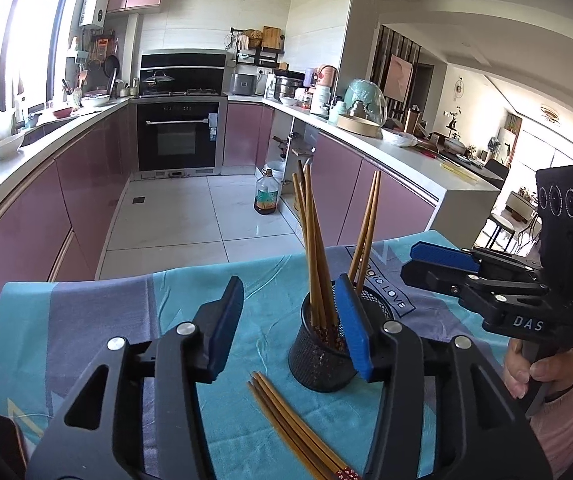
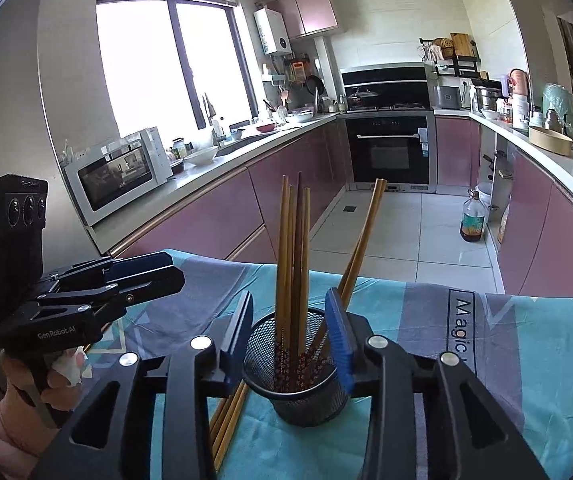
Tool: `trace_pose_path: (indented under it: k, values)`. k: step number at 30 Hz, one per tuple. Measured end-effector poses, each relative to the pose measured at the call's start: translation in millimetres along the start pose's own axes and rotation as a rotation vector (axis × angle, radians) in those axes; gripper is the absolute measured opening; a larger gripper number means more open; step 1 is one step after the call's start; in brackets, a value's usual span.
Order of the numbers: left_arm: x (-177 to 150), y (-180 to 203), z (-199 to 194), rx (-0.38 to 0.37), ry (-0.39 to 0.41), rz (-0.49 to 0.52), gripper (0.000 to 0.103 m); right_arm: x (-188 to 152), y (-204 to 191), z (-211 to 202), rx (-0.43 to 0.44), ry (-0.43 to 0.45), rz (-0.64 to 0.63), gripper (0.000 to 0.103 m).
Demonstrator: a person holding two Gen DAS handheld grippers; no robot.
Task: Organize utensils
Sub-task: 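Lower the chopsticks into the mesh holder and open both grippers, then withdraw both open grippers and hover them over the remaining chopsticks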
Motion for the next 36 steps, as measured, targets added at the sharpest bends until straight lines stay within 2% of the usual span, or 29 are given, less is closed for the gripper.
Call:
trace_pose_path:
  k: [6, 14, 19, 28, 36]
  values:
    - [-26.8, -14.2, -20.6, 0.028, -0.008, 0.001, 0.057, -26.0, -21.3, -15.5, 0.026, -0.009, -0.089, 0.052]
    - [-79.6, -26.8, -28.8, 0.052, -0.1, -0.018, 0.061, -80.0, -21.4, -0.6, 0.051, -0.142, -0.033, 0.052]
    - [-109.8, -24.3, -21.3, 0.069, -0.167, 0.003, 0.062, -103.5, -22.1, 9.3, 0.053, -0.205, 0.007, 0.052]
    - [-145.3, -16.7, -9.4, 0.07, -0.246, -0.011, 0.062, -119.8, -33.1, 17.0, 0.052, -0.252, 0.005, 0.052]
    - [-159.7, -11.2, -1.6, 0.073, -0.285, -0.015, 0.062, -128.5, -39.1, 22.1, 0.05, -0.271, 0.001, 0.052]
Point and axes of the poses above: each gripper's, at about its wrist camera, not at the fingertips, and z roughly the way its jaws point, y to its right, x to its top, the point moved 2 cm from there along z, roughly the way its jaws point, and after that the axes turned 8 degrees about y, right-handed, at the moved point
